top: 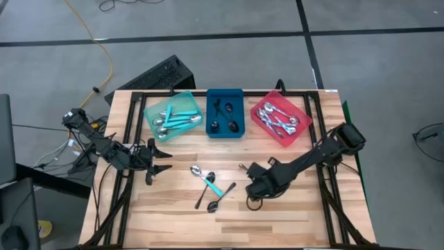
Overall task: Sort silverware by color (type)
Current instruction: Put the black spoon into the blue bin
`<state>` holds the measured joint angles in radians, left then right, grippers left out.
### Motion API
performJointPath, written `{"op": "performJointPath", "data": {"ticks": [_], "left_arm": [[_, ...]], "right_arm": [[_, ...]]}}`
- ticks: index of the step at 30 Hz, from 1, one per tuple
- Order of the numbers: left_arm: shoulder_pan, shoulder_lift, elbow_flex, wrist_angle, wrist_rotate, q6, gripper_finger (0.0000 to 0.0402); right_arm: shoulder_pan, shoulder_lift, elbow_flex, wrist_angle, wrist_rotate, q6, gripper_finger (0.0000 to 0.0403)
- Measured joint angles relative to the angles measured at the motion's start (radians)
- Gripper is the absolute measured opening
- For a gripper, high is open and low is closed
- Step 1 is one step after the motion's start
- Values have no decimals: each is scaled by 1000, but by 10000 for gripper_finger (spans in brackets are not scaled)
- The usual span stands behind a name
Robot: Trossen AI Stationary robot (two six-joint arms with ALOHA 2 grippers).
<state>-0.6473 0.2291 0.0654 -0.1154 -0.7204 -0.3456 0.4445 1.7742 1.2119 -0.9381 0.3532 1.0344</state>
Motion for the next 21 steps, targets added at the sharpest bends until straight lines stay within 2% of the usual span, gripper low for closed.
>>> {"op": "performJointPath", "data": {"ticks": [3, 7, 12, 18, 21], "left_arm": [[0, 0, 0, 0, -1, 0, 194], [0, 0, 0, 0, -3, -3, 194], [0, 0, 0, 0, -6, -4, 194], [0, 0, 0, 0, -7, -8, 194], [0, 0, 0, 0, -6, -8, 194]], "right_arm": [[-2, -39, -67, 108, -8, 67, 19], [-17, -49, -112, 328, 19, 50, 19], [-66, -32, -139, 639, 85, -88, 20], [-158, -34, -156, 830, 210, -196, 25], [-203, -33, -154, 936, 224, -282, 19]]}}
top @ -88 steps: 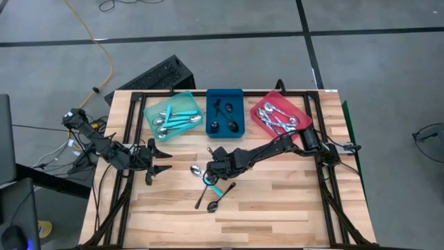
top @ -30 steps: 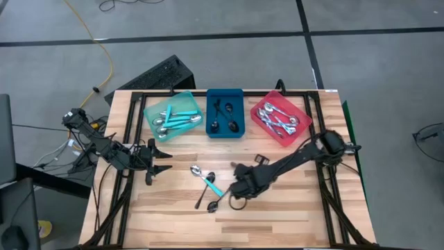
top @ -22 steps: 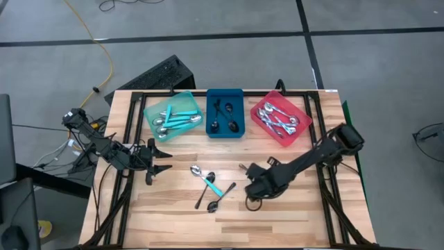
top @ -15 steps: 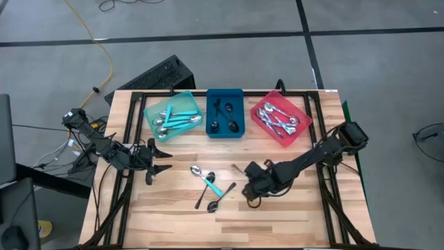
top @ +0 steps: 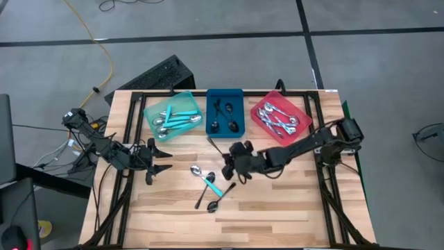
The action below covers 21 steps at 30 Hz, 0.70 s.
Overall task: Sort silverware by color (type)
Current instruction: Put the black spoon into the blue bin
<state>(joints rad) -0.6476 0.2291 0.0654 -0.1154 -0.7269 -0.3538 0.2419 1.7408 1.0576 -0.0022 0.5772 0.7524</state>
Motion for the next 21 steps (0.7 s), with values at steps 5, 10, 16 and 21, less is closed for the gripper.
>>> {"op": "performJointPath", "data": {"ticks": [5, 10, 16, 21], "left_arm": [[0, 0, 0, 0, -6, 0, 194], [0, 0, 0, 0, -7, 0, 194], [0, 0, 0, 0, -14, 6, 194], [0, 0, 0, 0, -15, 9, 194]], "right_arm": [[-74, 0, 0, 100, 0, -85, 19], [-139, 0, 0, 159, 4, -134, 19], [-199, 0, 0, 178, 84, -137, 19], [-262, 0, 0, 186, 81, -143, 19]]}}
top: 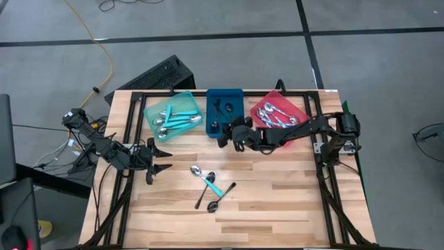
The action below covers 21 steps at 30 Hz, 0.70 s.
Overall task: Sort silverware by color (type)
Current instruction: Put the black spoon into the blue bin
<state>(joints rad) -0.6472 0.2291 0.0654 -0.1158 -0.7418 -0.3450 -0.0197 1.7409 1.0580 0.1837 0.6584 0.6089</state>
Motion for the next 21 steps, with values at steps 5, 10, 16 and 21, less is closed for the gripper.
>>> {"op": "performJointPath", "data": {"ticks": [5, 10, 16, 21], "left_arm": [[0, 0, 0, 0, -3, 0, 194], [0, 0, 0, 0, -5, -4, 194], [0, 0, 0, 0, -7, -5, 194], [0, 0, 0, 0, -8, -8, 194]], "right_arm": [[-79, 0, 0, -3, -13, 0, 19], [-164, 9, 1, -10, -135, 31, 19], [-223, 65, 11, -36, -210, 72, 19], [-243, 114, 34, -102, -241, 65, 19]]}}
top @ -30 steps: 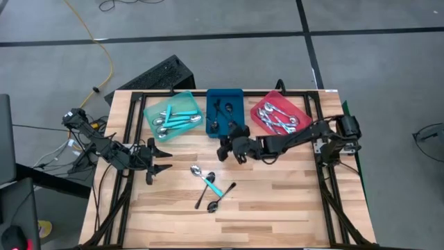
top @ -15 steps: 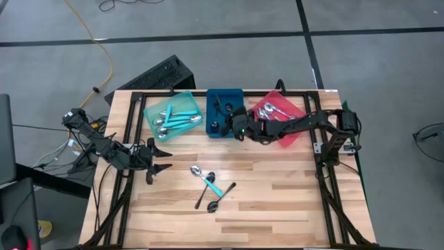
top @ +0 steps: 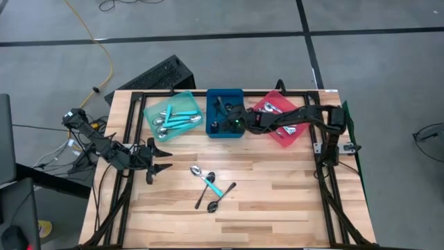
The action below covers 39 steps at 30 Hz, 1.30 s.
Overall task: Sort silverware by color (type)
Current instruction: Put the black spoon into the blue bin
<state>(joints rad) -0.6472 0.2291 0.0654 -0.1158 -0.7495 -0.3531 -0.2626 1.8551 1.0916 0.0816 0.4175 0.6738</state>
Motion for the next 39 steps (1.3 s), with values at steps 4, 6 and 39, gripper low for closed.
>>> {"op": "performJointPath", "data": {"ticks": [4, 6, 39], "left_arm": [[0, 0, 0, 0, -2, 0, 194], [0, 0, 0, 0, -8, 0, 194], [0, 0, 0, -1, -25, -1, 194]], "right_arm": [[-6, 16, 49, -94, 1, -13, 19], [-8, 16, 65, -130, 10, -28, 19], [-17, 102, 118, -291, 108, 1, 19]]}}
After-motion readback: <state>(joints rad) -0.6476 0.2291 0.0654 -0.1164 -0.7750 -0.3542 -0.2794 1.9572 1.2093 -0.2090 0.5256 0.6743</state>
